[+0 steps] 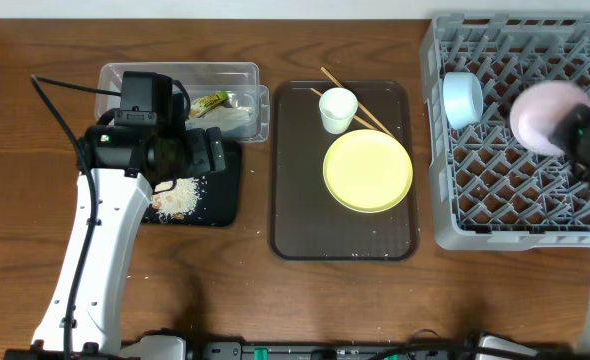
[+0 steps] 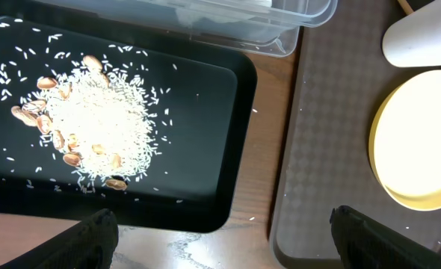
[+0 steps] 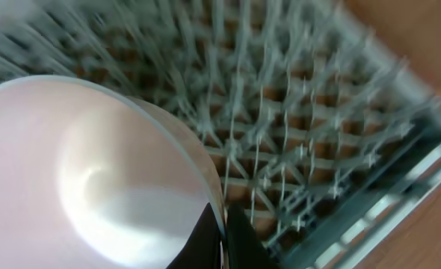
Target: Sort waste into correct bins and load items into the dishwasher rack
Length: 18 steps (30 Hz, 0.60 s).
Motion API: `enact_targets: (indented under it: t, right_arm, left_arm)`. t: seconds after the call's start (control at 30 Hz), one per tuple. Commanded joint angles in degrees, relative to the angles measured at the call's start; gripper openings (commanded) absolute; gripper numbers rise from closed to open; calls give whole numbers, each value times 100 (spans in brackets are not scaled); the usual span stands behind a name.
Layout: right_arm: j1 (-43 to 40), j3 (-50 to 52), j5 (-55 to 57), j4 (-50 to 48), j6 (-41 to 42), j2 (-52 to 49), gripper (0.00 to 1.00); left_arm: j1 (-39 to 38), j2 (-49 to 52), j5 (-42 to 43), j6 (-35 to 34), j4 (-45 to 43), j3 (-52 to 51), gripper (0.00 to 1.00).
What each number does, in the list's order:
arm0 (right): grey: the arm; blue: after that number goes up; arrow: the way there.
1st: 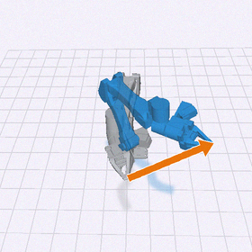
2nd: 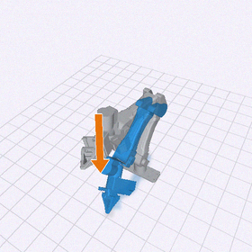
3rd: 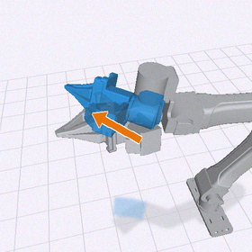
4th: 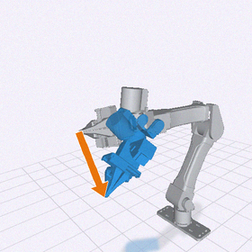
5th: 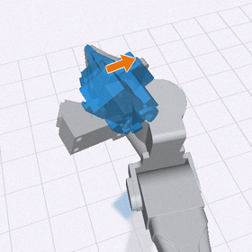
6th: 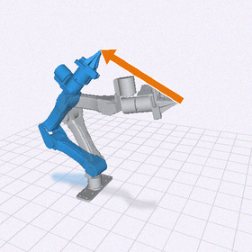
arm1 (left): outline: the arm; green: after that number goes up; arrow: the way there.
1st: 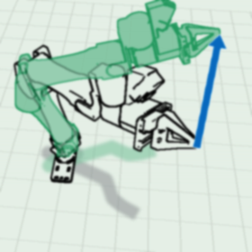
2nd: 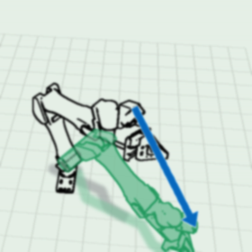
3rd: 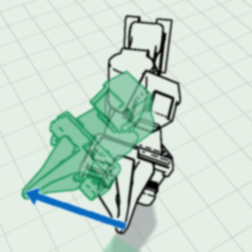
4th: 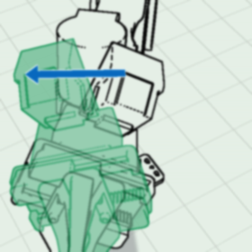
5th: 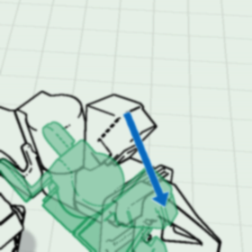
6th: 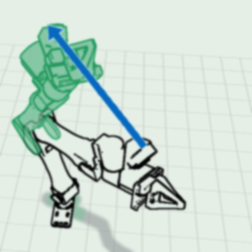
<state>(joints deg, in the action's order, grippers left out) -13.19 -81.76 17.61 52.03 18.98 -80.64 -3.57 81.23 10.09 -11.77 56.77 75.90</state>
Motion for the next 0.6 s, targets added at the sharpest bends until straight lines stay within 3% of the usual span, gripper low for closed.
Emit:
enact_targets:
  t: [0.0, 0.23, 0.37, 0.57]
  right_arm:
    - [787, -129, 1727, -26, -39, -28, 2]
    - [1808, -129, 4081, -37, -323, -538, 1]
    - [2081, -129, 4256, -33, -1207, -1021, 1]
    - [2258, -129, 4262, -39, -1373, -1746, 1]
  left_arm:
    - [13, 28, -72, 33, 17, 20, 93]
    - [13, 28, -72, 33, 17, 17, 93]
    - [13, 28, -72, 33, 17, 20, 93]
    - [13, 28, -72, 33, 17, 20, 93]
